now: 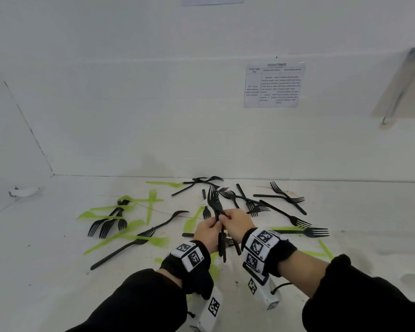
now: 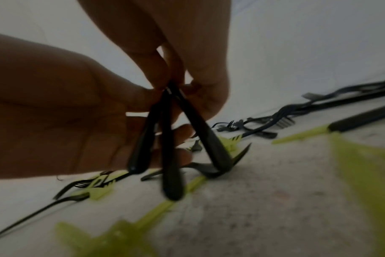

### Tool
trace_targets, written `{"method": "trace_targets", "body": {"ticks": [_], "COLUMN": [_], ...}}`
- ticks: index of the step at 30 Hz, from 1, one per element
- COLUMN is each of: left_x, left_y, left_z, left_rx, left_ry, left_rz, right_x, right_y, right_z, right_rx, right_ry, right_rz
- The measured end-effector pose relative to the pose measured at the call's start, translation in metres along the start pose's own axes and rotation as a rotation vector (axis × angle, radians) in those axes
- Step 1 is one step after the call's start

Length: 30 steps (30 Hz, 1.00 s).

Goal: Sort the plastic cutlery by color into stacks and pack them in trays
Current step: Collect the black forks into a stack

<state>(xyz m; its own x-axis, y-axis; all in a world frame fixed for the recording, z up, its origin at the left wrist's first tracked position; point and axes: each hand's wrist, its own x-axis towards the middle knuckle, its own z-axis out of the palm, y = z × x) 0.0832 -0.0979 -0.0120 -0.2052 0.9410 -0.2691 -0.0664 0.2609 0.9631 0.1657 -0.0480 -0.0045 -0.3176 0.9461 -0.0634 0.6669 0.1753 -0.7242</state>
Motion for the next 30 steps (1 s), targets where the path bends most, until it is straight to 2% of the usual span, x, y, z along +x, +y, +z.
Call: {"method": "trace_targets", "body": {"ticks": [4, 6, 9, 11, 14, 15, 18, 23, 27, 30], "left_x": [0.009, 0.010, 0.016, 0.022, 0.026, 0.027, 0.030, 0.031, 0.027, 0.025], "left_y": [-0.005, -0.006, -0.006, -0.004, -0.003, -0.003, -0.004, -0.002, -0.004, -0.005], "left_z": [-0.005, -0.009, -0.022, -0.034, -0.047, -0.049, -0.047, -0.034, -0.024, -0.018], "left_rx": [0.001, 0.019, 0.057, 0.058, 0.121, 0.117, 0.074, 0.080, 0.057, 0.040], "left_ry": [0.026, 0.032, 0.133, 0.222, 0.253, 0.247, 0.237, 0.197, 0.163, 0.138], "left_rz": [0.020, 0.006, 0.036, 0.028, 0.002, -0.004, -0.012, 0.015, 0.011, -0.004], "right_x": [0.004, 0.007, 0.017, 0.024, 0.026, 0.024, 0.028, 0.034, 0.034, 0.033], "right_y": [-0.018, -0.026, -0.020, -0.003, 0.018, 0.022, 0.026, 0.027, 0.028, 0.027], "right_z": [0.012, 0.012, 0.005, 0.001, 0.000, 0.000, -0.006, -0.022, -0.024, -0.016], "right_rx": [-0.069, -0.085, -0.036, -0.199, -0.641, -0.713, -0.728, -0.694, -0.646, -0.701], "right_ry": [0.007, -0.051, -0.131, -0.132, -0.297, -0.321, -0.251, -0.347, -0.225, -0.247], "right_rz": [0.134, 0.213, 0.140, 0.062, 0.004, -0.028, -0.149, -0.090, -0.035, 0.052]}}
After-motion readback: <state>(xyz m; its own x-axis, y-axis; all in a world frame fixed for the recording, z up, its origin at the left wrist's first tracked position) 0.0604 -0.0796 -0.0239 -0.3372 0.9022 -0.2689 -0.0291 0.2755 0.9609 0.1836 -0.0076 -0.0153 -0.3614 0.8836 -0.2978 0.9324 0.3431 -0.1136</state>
